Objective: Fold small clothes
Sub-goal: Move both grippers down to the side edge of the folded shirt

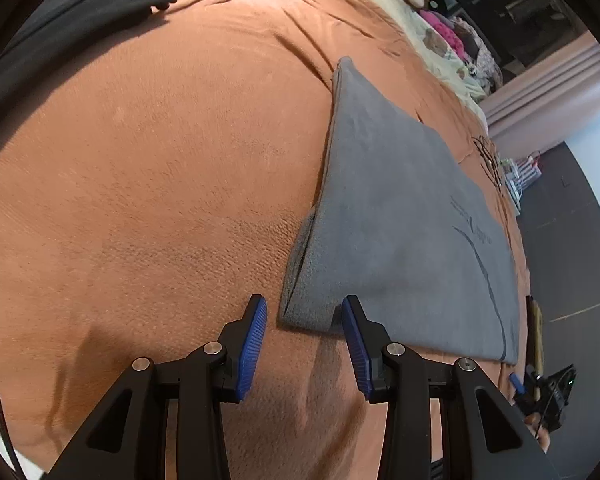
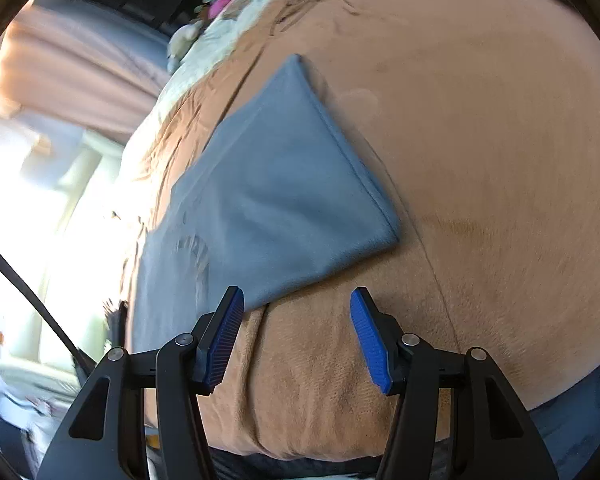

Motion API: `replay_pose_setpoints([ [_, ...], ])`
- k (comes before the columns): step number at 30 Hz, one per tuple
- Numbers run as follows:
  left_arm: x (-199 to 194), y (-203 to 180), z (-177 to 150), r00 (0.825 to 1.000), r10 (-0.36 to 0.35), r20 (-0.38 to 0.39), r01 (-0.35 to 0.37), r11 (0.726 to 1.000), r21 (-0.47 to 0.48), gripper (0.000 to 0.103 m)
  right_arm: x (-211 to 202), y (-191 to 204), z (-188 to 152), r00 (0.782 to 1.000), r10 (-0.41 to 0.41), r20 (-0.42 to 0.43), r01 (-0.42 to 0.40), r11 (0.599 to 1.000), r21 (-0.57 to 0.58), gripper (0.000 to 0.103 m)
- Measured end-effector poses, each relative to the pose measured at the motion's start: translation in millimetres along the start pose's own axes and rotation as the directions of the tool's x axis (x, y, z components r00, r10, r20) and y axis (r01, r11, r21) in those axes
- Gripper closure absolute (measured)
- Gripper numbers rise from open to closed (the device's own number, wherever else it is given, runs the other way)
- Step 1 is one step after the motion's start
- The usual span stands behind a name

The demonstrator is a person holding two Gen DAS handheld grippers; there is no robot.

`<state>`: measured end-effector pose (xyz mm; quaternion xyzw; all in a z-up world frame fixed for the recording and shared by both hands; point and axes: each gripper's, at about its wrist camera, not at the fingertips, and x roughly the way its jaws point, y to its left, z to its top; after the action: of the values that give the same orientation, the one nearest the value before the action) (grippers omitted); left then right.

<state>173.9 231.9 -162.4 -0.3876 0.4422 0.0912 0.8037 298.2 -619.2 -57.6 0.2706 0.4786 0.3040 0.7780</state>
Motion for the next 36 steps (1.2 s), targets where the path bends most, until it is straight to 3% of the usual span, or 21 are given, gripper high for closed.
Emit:
replay_pose_setpoints([
  [10, 4.1, 13.6, 6.1, 0.995, -0.101, 0.013, 0.102, 0.990, -0.102, 0.062, 15.9, -41.3, 4.8, 0.995, 0.076, 0.065, -0.084, 0.988, 0.131, 0.062],
  [16, -6.3, 25.5, -3.5, 0.978, -0.205, 0.037, 0.208, 0.960, -0.188, 0.062, 22.3, -39.4, -1.6, 0.992, 0.097, 0.076, -0.107, 0.983, 0.147, 0.062],
  [27, 7.1, 16.9, 4.6, 0.974, -0.223, 0.045, 0.228, 0.952, -0.206, 0.062, 30.9, -40.7, -0.5, 0.987, 0.114, 0.113, -0.135, 0.971, 0.199, 0.062],
  [32, 12.5, 12.3, 6.2, 0.969, -0.241, 0.061, 0.249, 0.949, -0.195, 0.062, 31.2, -39.2, -3.3, 0.984, 0.107, 0.141, -0.135, 0.969, 0.209, 0.071],
  [36, 14.9, 9.0, 9.0, 0.974, -0.219, 0.052, 0.225, 0.959, -0.175, 0.063, 26.6, -39.2, -8.8, 0.979, 0.084, 0.185, -0.123, 0.970, 0.209, 0.076],
])
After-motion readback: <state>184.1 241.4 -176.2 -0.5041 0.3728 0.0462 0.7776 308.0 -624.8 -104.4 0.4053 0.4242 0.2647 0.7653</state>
